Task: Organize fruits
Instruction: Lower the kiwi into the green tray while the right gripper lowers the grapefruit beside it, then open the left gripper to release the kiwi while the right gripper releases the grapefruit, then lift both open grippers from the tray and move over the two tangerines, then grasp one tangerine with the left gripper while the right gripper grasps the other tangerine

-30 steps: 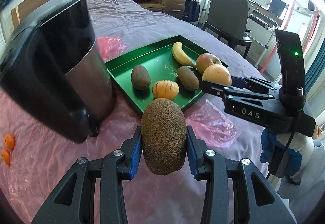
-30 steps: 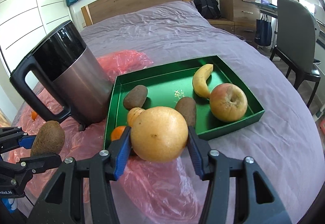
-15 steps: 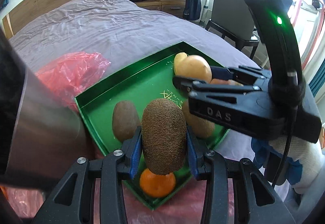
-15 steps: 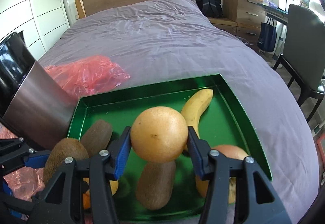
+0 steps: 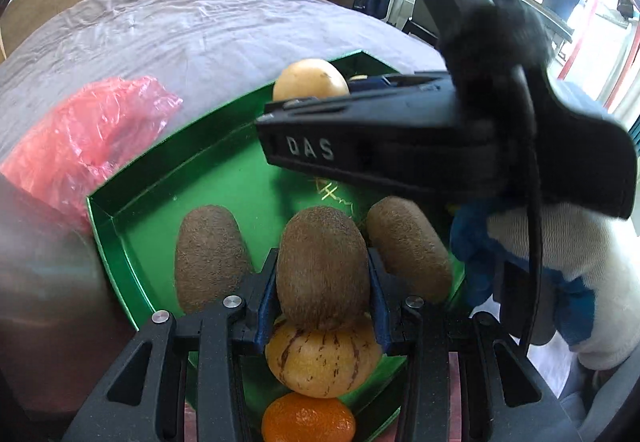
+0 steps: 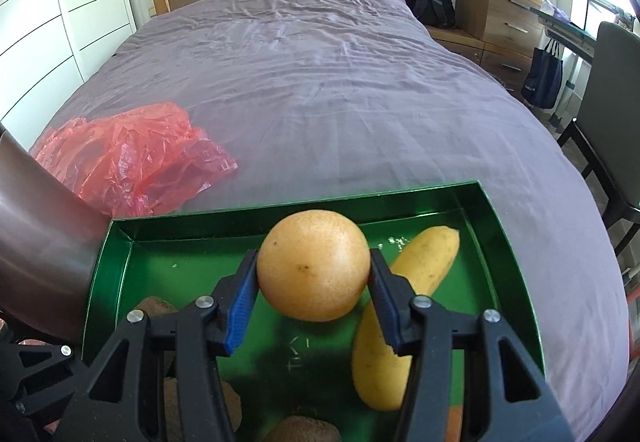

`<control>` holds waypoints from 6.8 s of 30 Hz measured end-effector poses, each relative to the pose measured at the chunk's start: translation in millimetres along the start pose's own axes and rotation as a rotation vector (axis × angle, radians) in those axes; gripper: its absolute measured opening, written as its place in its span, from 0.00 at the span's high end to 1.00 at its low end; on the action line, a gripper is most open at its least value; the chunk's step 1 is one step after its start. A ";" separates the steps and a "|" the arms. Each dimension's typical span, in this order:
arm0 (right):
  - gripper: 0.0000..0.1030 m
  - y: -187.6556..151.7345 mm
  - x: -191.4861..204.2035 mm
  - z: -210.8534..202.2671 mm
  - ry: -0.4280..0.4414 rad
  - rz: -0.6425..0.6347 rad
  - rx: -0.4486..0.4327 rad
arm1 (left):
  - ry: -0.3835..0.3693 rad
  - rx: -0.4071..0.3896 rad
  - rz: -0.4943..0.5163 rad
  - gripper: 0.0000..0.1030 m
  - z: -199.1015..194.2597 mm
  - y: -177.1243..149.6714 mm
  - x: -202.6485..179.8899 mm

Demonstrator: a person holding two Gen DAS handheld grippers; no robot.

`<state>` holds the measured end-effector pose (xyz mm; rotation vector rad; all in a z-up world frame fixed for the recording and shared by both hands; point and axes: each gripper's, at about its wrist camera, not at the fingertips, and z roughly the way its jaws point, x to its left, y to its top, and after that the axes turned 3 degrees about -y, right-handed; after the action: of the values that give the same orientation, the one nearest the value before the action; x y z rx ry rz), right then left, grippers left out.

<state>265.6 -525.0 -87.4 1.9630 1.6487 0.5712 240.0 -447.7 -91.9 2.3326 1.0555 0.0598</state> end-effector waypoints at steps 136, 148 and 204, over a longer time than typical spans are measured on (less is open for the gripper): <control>0.00 -136.7 403.3 -234.1 0.270 -0.345 -0.102 | 0.536 -0.304 -0.563 0.02 -351.8 -370.8 297.9; 0.06 -90.5 453.2 -170.4 0.309 -0.392 -0.079 | 0.482 -0.263 -0.508 0.06 -310.8 -332.1 333.6; 0.70 -37.4 540.8 29.4 0.384 -0.401 0.086 | 0.319 -0.211 -0.470 0.61 -191.5 -276.5 420.8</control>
<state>349.2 9.2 -136.6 1.5749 2.2628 0.7582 291.3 85.0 -153.7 1.8736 1.6436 0.3526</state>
